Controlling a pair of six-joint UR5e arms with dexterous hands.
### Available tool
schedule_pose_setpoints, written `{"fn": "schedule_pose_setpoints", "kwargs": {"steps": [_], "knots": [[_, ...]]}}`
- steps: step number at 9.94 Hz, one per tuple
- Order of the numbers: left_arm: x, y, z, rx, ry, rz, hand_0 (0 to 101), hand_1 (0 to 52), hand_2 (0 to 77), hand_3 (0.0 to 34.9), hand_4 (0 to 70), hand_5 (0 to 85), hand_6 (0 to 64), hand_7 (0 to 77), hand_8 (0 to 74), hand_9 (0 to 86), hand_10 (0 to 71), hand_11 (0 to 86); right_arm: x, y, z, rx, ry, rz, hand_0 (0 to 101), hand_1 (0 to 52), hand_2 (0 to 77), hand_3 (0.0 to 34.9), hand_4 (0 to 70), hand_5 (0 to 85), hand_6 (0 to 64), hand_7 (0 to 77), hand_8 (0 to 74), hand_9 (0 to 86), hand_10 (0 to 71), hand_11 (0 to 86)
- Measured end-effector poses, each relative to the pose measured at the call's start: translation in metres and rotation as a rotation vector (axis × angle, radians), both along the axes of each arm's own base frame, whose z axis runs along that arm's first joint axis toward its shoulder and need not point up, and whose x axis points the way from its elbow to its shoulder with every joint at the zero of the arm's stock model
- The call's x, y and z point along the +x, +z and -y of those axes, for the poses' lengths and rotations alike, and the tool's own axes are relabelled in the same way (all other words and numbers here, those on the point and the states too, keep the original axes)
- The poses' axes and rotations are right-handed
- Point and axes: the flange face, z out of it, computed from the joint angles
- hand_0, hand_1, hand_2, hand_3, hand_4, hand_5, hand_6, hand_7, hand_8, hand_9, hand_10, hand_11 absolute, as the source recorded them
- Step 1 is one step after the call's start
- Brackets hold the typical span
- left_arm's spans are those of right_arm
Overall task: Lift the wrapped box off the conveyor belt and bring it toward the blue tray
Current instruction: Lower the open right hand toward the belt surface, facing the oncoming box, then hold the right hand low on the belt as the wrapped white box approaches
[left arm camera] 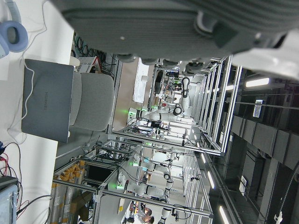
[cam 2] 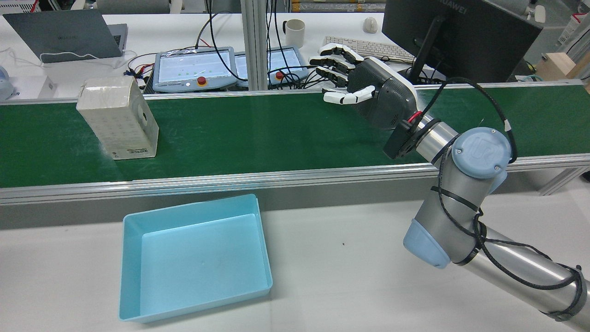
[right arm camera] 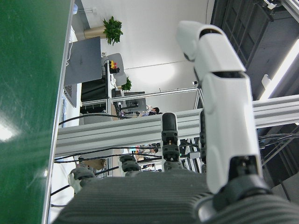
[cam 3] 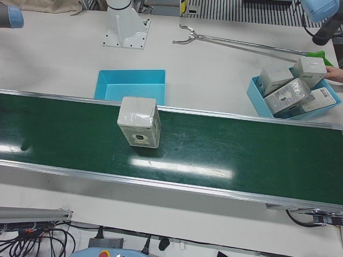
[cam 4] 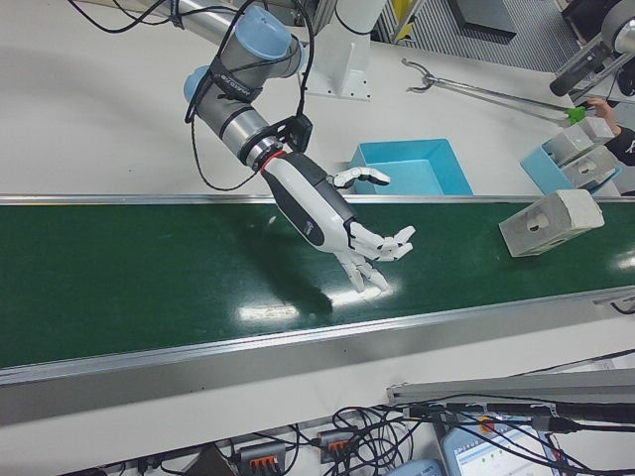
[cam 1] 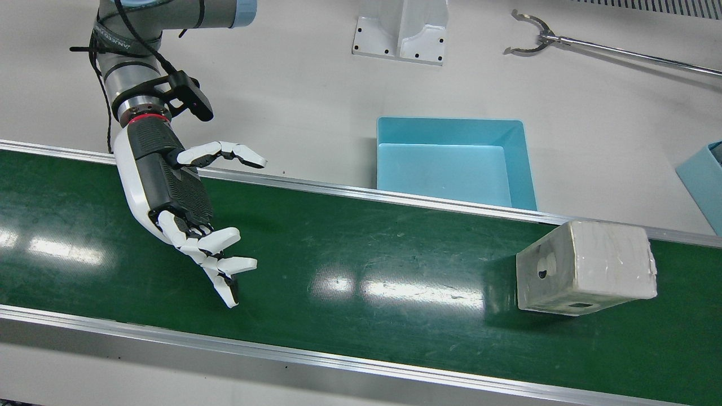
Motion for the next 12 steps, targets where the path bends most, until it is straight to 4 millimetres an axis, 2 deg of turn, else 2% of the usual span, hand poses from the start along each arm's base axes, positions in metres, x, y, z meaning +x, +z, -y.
{"fn": "schedule_pose_setpoints", "kwargs": {"steps": [1, 2, 3, 4, 5, 6, 7, 8, 9, 10, 11, 12], "knots": [[0.000, 0.000, 0.000, 0.000, 0.000, 0.000, 0, 0.0, 0.5, 0.0, 0.0, 1.1, 0.0, 0.5, 0.0, 0.0, 0.5, 0.0, -0.005, 0.000, -0.001, -0.001, -0.005, -0.004, 51, 20.7, 27.3, 29.9, 9.8, 38.2, 3.3, 27.8, 1.1, 7.6, 0.0, 1.6], [0.000, 0.000, 0.000, 0.000, 0.000, 0.000, 0, 0.0, 0.5, 0.0, 0.0, 1.1, 0.0, 0.5, 0.0, 0.0, 0.5, 0.0, -0.009, -0.003, -0.002, -0.007, -0.009, -0.014, 51, 20.7, 27.3, 29.9, 9.8, 38.2, 3.3, 27.8, 1.1, 7.6, 0.0, 1.6], [0.000, 0.000, 0.000, 0.000, 0.000, 0.000, 0, 0.0, 0.5, 0.0, 0.0, 1.1, 0.0, 0.5, 0.0, 0.0, 0.5, 0.0, -0.012, -0.008, -0.002, -0.017, -0.011, -0.027, 51, 20.7, 25.6, 26.9, 10.4, 37.6, 3.8, 27.8, 1.1, 7.1, 0.0, 1.6], [0.000, 0.000, 0.000, 0.000, 0.000, 0.000, 0, 0.0, 0.5, 0.0, 0.0, 1.1, 0.0, 0.0, 0.0, 0.0, 0.5, 0.0, -0.014, -0.012, -0.002, -0.026, -0.012, -0.036, 51, 20.7, 25.6, 26.9, 10.4, 37.6, 3.8, 27.8, 1.1, 7.1, 0.0, 1.6], [0.000, 0.000, 0.000, 0.000, 0.000, 0.000, 0, 0.0, 0.5, 0.0, 0.0, 1.1, 0.0, 0.0, 0.0, 0.0, 0.5, 0.0, -0.015, -0.016, -0.002, -0.031, -0.011, -0.039, 53, 24.5, 28.9, 23.5, 15.8, 39.3, 7.1, 29.5, 2.2, 8.2, 0.0, 1.6], [0.000, 0.000, 0.000, 0.000, 0.000, 0.000, 0, 0.0, 0.5, 0.0, 0.0, 1.1, 0.0, 0.0, 0.0, 0.0, 0.5, 0.0, -0.016, -0.019, -0.001, -0.035, -0.003, -0.036, 53, 22.4, 28.9, 21.7, 14.2, 39.3, 3.3, 28.9, 1.6, 8.2, 0.0, 1.6], [0.000, 0.000, 0.000, 0.000, 0.000, 0.000, 0, 0.0, 0.5, 0.0, 0.0, 1.1, 0.0, 0.0, 0.0, 0.0, 0.0, 0.0, -0.018, -0.020, -0.001, -0.039, 0.001, -0.033, 50, 19.6, 27.8, 21.2, 13.1, 39.3, 4.9, 27.8, 0.0, 7.6, 0.0, 1.6], [0.000, 0.000, 0.000, 0.000, 0.000, 0.000, 0, 0.0, 0.5, 0.0, 0.0, 1.1, 0.0, 0.0, 0.0, 0.0, 0.0, 0.0, -0.024, -0.021, 0.000, -0.043, -0.001, -0.034, 46, 12.5, 18.5, 21.9, 14.2, 37.6, 4.9, 25.1, 0.0, 7.1, 0.0, 1.6], [0.000, 0.000, 0.000, 0.000, 0.000, 0.000, 0, 0.0, 1.1, 0.0, 0.0, 1.1, 0.0, 0.0, 0.0, 0.0, 0.5, 0.0, -0.029, -0.022, 0.001, -0.044, -0.007, -0.036, 46, 12.5, 18.5, 21.9, 14.2, 37.6, 4.9, 25.1, 0.0, 7.1, 0.0, 1.6], [0.000, 0.000, 0.000, 0.000, 0.000, 0.000, 0, 0.0, 1.1, 0.0, 0.0, 1.1, 0.0, 0.0, 0.0, 0.0, 0.5, 0.0, -0.033, -0.024, 0.001, -0.045, -0.013, -0.038, 47, 17.5, 21.8, 20.6, 15.3, 38.7, 6.0, 24.5, 0.0, 6.0, 0.0, 1.6], [0.000, 0.000, 0.000, 0.000, 0.000, 0.000, 0, 0.0, 1.1, 0.0, 0.0, 1.1, 0.0, 0.0, 0.0, 0.0, 0.5, 0.0, -0.035, -0.024, 0.000, -0.046, -0.017, -0.041, 47, 17.5, 21.8, 20.6, 15.3, 38.7, 6.0, 24.5, 0.0, 6.0, 0.0, 1.6], [0.000, 0.000, 0.000, 0.000, 0.000, 0.000, 0, 0.0, 0.5, 0.0, 0.0, 1.1, 0.0, 0.0, 0.0, 0.0, 0.5, 0.0, -0.035, -0.022, -0.001, -0.049, -0.020, -0.046, 52, 20.7, 22.9, 19.5, 12.5, 40.4, 5.5, 26.7, 0.0, 7.1, 0.0, 1.6]]}}
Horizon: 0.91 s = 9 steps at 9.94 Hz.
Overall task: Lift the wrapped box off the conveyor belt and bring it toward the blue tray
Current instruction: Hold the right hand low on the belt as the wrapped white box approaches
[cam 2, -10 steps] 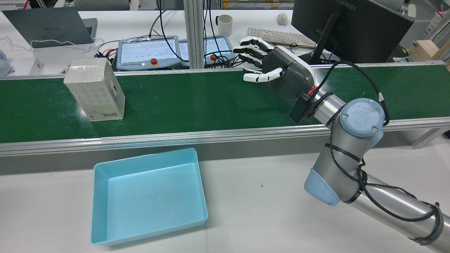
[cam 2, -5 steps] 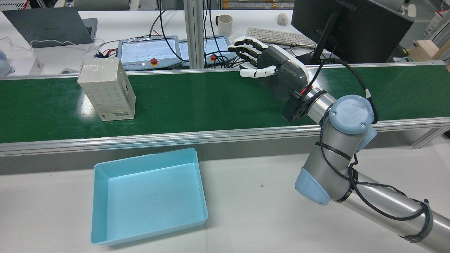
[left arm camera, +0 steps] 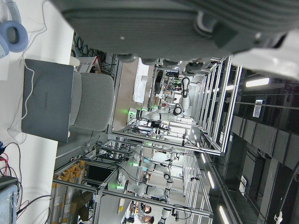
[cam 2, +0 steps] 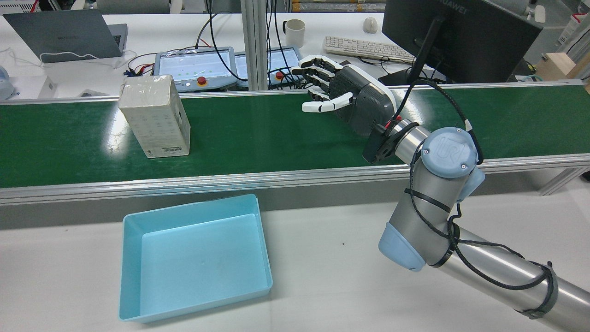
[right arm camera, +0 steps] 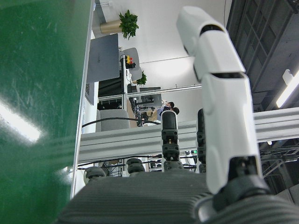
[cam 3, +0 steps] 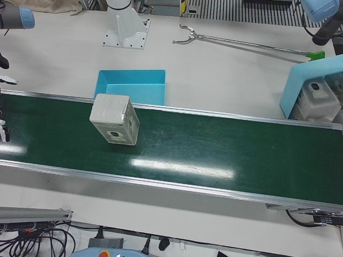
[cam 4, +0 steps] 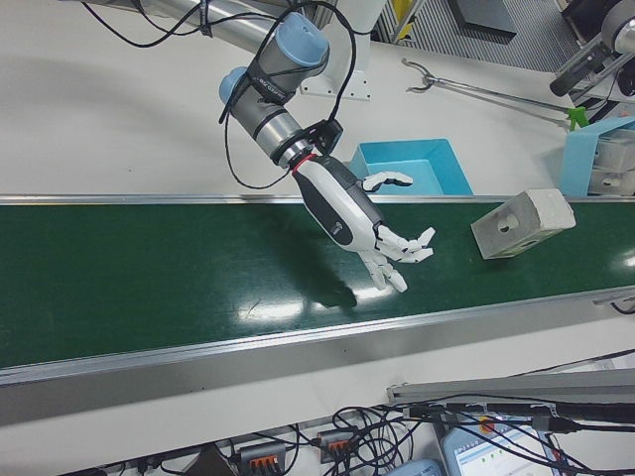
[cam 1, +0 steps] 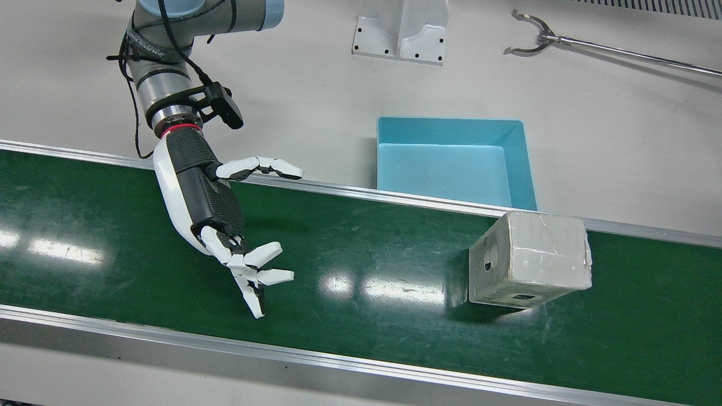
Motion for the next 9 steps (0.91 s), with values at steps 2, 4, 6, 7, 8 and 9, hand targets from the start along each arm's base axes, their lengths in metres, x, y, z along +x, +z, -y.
{"fn": "schedule_pose_setpoints", "kwargs": {"steps": [2, 4, 6, 7, 8, 9], "knots": [[0.0000, 0.0000, 0.0000, 0.000, 0.000, 0.000, 0, 0.0, 0.5, 0.0, 0.0, 1.1, 0.0, 0.0, 0.0, 0.0, 0.5, 0.0, -0.0020, 0.0055, -0.0010, -0.007, -0.004, -0.009, 49, 14.2, 19.1, 23.0, 9.8, 37.6, 3.8, 25.1, 0.0, 5.4, 0.0, 1.6], [0.0000, 0.0000, 0.0000, 0.000, 0.000, 0.000, 0, 0.0, 0.5, 0.0, 0.0, 1.1, 0.0, 0.5, 0.0, 0.0, 0.5, 0.0, -0.0021, 0.0067, -0.0006, -0.009, -0.004, -0.011, 48, 14.2, 17.5, 23.6, 7.6, 37.6, 3.8, 25.1, 0.0, 4.9, 0.0, 1.6], [0.0000, 0.0000, 0.0000, 0.000, 0.000, 0.000, 0, 0.0, 0.5, 0.0, 0.0, 1.1, 0.0, 0.0, 0.0, 0.0, 0.5, 0.0, 0.0014, 0.0072, 0.0016, -0.011, 0.002, -0.011, 46, 10.9, 13.6, 27.3, 8.7, 36.5, 2.2, 24.0, 0.0, 4.9, 0.0, 1.6], [0.0000, 0.0000, 0.0000, 0.000, 0.000, 0.000, 0, 0.0, 0.5, 0.0, 0.0, 1.1, 0.0, 0.0, 0.0, 0.0, 0.0, 0.0, 0.0035, 0.0076, 0.0029, -0.011, 0.005, -0.011, 46, 10.9, 13.6, 27.3, 8.7, 36.5, 2.2, 24.0, 0.0, 4.9, 0.0, 1.6], [0.0000, 0.0000, 0.0000, 0.000, 0.000, 0.000, 0, 0.0, 0.5, 0.0, 0.0, 1.1, 0.0, 0.0, 0.0, 0.0, 0.5, 0.0, 0.0047, 0.0077, 0.0037, -0.012, 0.008, -0.011, 46, 11.5, 15.3, 27.8, 8.7, 36.5, 1.6, 22.9, 0.0, 4.9, 0.0, 1.6], [0.0000, 0.0000, 0.0000, 0.000, 0.000, 0.000, 0, 0.0, 0.5, 0.0, 0.0, 1.1, 0.0, 0.0, 0.0, 0.0, 0.5, 0.0, 0.0044, 0.0088, 0.0052, -0.013, 0.010, -0.012, 46, 14.2, 20.2, 27.0, 10.4, 37.6, 2.7, 24.0, 0.0, 4.9, 0.0, 1.6]]}}
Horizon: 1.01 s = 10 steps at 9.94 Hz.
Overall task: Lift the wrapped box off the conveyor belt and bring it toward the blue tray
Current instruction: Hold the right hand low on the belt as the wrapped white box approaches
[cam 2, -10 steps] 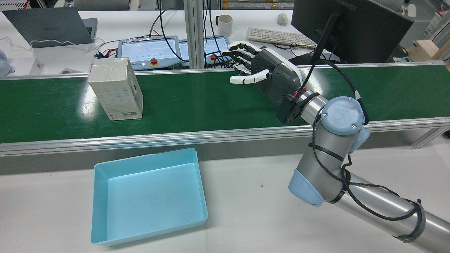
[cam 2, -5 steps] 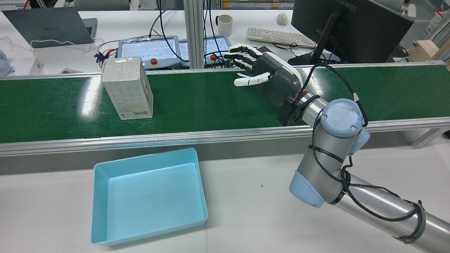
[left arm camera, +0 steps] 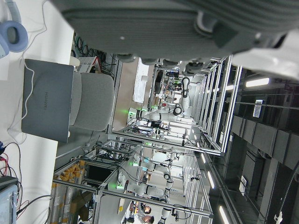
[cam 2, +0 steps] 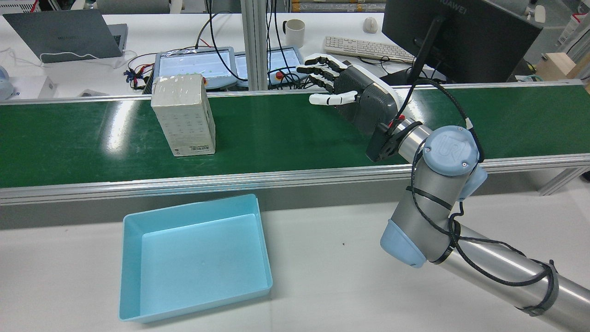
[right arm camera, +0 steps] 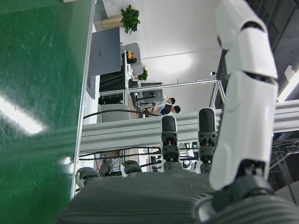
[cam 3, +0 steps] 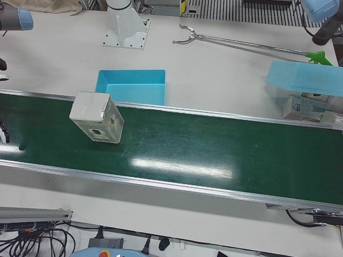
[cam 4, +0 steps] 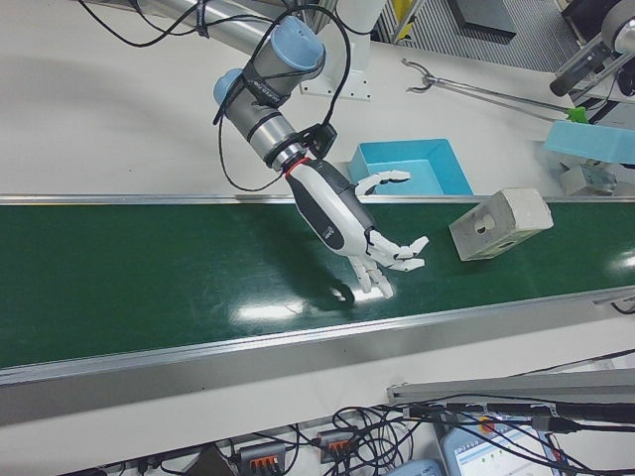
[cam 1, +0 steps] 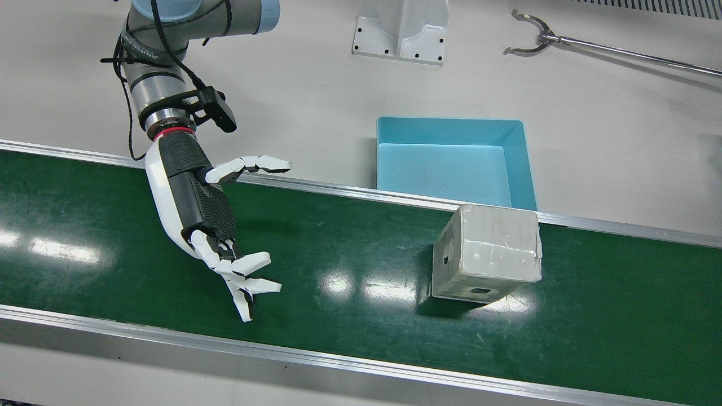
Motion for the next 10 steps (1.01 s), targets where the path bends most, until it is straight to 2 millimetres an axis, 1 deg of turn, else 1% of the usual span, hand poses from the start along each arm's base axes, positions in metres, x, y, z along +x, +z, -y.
{"fn": "schedule_pose_setpoints", "kwargs": {"steps": [1, 2, 3, 4, 5, 6, 8, 9, 10], "knots": [[0.000, 0.000, 0.000, 0.000, 0.000, 0.000, 0, 0.0, 0.5, 0.0, 0.0, 1.1, 0.0, 0.0, 0.0, 0.0, 0.5, 0.0, -0.002, 0.002, 0.002, -0.003, 0.002, -0.002, 47, 14.2, 22.4, 24.7, 11.5, 37.6, 2.7, 24.0, 0.0, 4.9, 0.0, 1.6], [0.000, 0.000, 0.000, 0.000, 0.000, 0.000, 0, 0.0, 0.5, 0.0, 0.0, 1.1, 0.0, 0.0, 0.0, 0.0, 0.5, 0.0, -0.004, 0.002, 0.005, -0.005, 0.003, -0.003, 47, 14.2, 22.4, 24.7, 11.5, 37.6, 2.7, 24.0, 0.0, 4.9, 0.0, 1.6], [0.000, 0.000, 0.000, 0.000, 0.000, 0.000, 0, 0.0, 0.5, 0.0, 0.0, 1.1, 0.0, 0.5, 0.0, 0.0, 0.0, 0.0, -0.006, 0.001, 0.006, -0.003, 0.003, -0.002, 47, 14.2, 22.4, 23.4, 11.5, 37.6, 3.8, 24.0, 0.0, 6.0, 0.0, 1.6], [0.000, 0.000, 0.000, 0.000, 0.000, 0.000, 0, 0.0, 0.5, 0.0, 0.0, 1.1, 0.0, 0.0, 0.0, 0.0, 0.0, 0.0, -0.007, 0.000, 0.006, 0.001, 0.000, 0.001, 47, 14.2, 22.4, 21.1, 11.5, 37.6, 3.8, 24.0, 0.0, 6.0, 0.0, 1.6], [0.000, 0.000, 0.000, 0.000, 0.000, 0.000, 0, 0.0, 0.5, 0.0, 0.0, 1.1, 0.0, 0.0, 0.0, 0.0, 0.5, 0.0, -0.008, -0.001, 0.005, 0.003, -0.002, 0.004, 47, 14.2, 22.4, 21.1, 11.5, 37.6, 3.8, 24.0, 0.0, 6.0, 0.0, 1.6], [0.000, 0.000, 0.000, 0.000, 0.000, 0.000, 0, 0.0, 0.5, 0.0, 0.0, 1.1, 0.0, 0.0, 0.0, 0.0, 0.5, 0.0, -0.009, -0.003, 0.004, 0.006, -0.005, 0.007, 47, 17.5, 22.9, 20.0, 12.5, 39.3, 4.4, 24.0, 0.0, 6.0, 0.0, 1.6], [0.000, 0.000, 0.000, 0.000, 0.000, 0.000, 0, 0.0, 0.5, 0.0, 0.0, 1.1, 0.0, 0.0, 0.0, 0.0, 0.0, 0.0, -0.010, -0.005, 0.003, 0.011, -0.008, 0.008, 48, 16.9, 22.9, 19.9, 13.6, 39.3, 4.4, 24.5, 0.0, 6.0, 0.0, 1.6], [0.000, 0.000, 0.000, 0.000, 0.000, 0.000, 0, 0.0, 0.5, 0.0, 0.0, 1.1, 0.0, 0.0, 0.0, 0.0, 0.0, 0.0, -0.012, -0.003, 0.002, 0.009, -0.011, 0.005, 49, 18.5, 23.5, 20.9, 10.4, 39.3, 4.4, 24.5, 0.0, 6.0, 0.0, 1.6], [0.000, 0.000, 0.000, 0.000, 0.000, 0.000, 0, 0.0, 0.5, 0.0, 0.0, 1.1, 0.0, 0.0, 0.0, 0.0, 0.0, 0.0, -0.012, -0.002, 0.002, 0.008, -0.012, 0.003, 51, 21.8, 25.1, 21.1, 10.4, 37.1, 3.8, 24.5, 1.6, 6.0, 0.0, 1.6]]}}
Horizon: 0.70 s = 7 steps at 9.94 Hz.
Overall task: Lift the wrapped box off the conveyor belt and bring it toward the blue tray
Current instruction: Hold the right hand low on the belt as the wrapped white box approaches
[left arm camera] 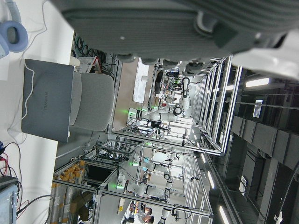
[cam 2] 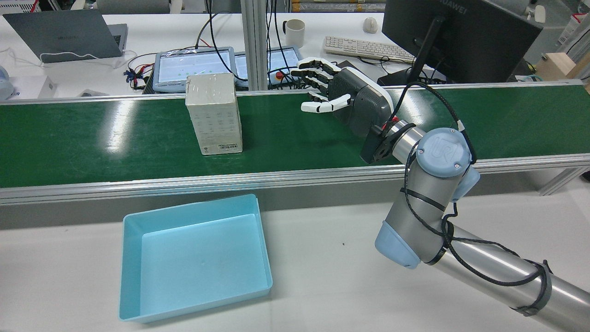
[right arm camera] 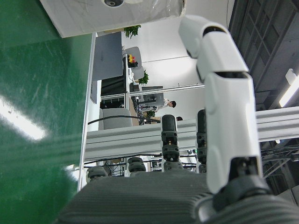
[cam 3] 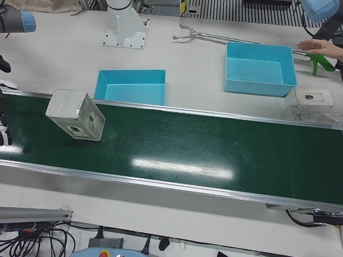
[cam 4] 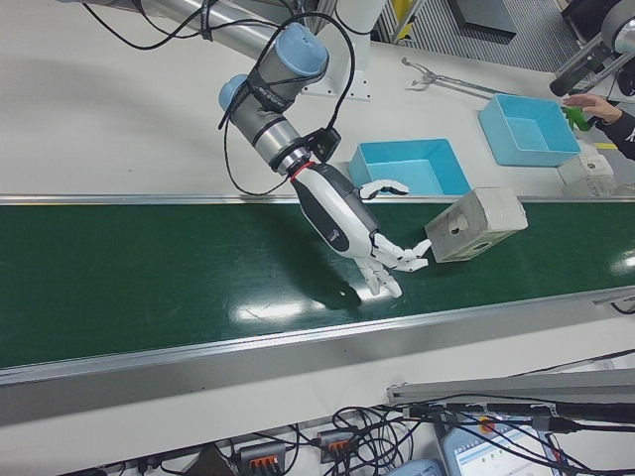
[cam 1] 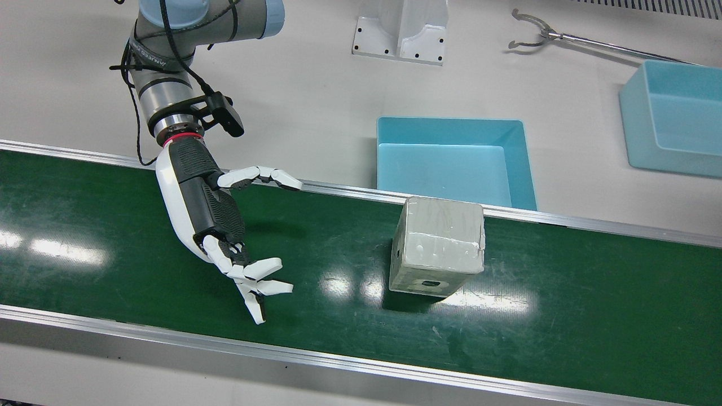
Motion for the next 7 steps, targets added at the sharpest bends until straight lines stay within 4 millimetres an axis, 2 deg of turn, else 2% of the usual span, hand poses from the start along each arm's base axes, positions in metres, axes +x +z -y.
{"fn": "schedule_pose_setpoints", "kwargs": {"steps": [1, 2, 4, 7], "knots": [[0.0000, 0.0000, 0.0000, 0.000, 0.000, 0.000, 0, 0.0, 0.5, 0.0, 0.0, 1.1, 0.0, 0.0, 0.0, 0.0, 0.5, 0.0, -0.0015, 0.0011, -0.0002, -0.002, -0.002, -0.002, 51, 21.8, 25.1, 21.1, 10.4, 37.1, 3.8, 24.5, 1.6, 6.0, 0.0, 1.6], [0.0000, 0.0000, 0.0000, 0.000, 0.000, 0.000, 0, 0.0, 0.5, 0.0, 0.0, 1.1, 0.0, 0.0, 0.0, 0.0, 0.0, 0.0, -0.0036, 0.0010, -0.0008, -0.001, -0.004, -0.004, 51, 19.1, 25.6, 20.4, 10.4, 38.7, 2.7, 24.5, 0.0, 6.0, 0.0, 1.6], [0.0000, 0.0000, 0.0000, 0.000, 0.000, 0.000, 0, 0.0, 0.5, 0.0, 0.0, 1.1, 0.0, 0.0, 0.0, 0.0, 0.0, 0.0, -0.0063, 0.0006, -0.0020, 0.000, -0.007, -0.007, 50, 18.5, 24.5, 21.9, 11.5, 38.2, 3.8, 25.6, 0.0, 6.0, 0.0, 1.6], [0.0000, 0.0000, 0.0000, 0.000, 0.000, 0.000, 0, 0.0, 0.5, 0.0, 0.0, 1.1, 0.0, 0.5, 0.0, 0.0, 0.0, 0.0, -0.0068, 0.0016, -0.0021, -0.001, -0.007, -0.010, 50, 18.5, 24.5, 21.8, 11.5, 38.7, 3.3, 25.6, 0.0, 6.0, 0.0, 1.6]]}}
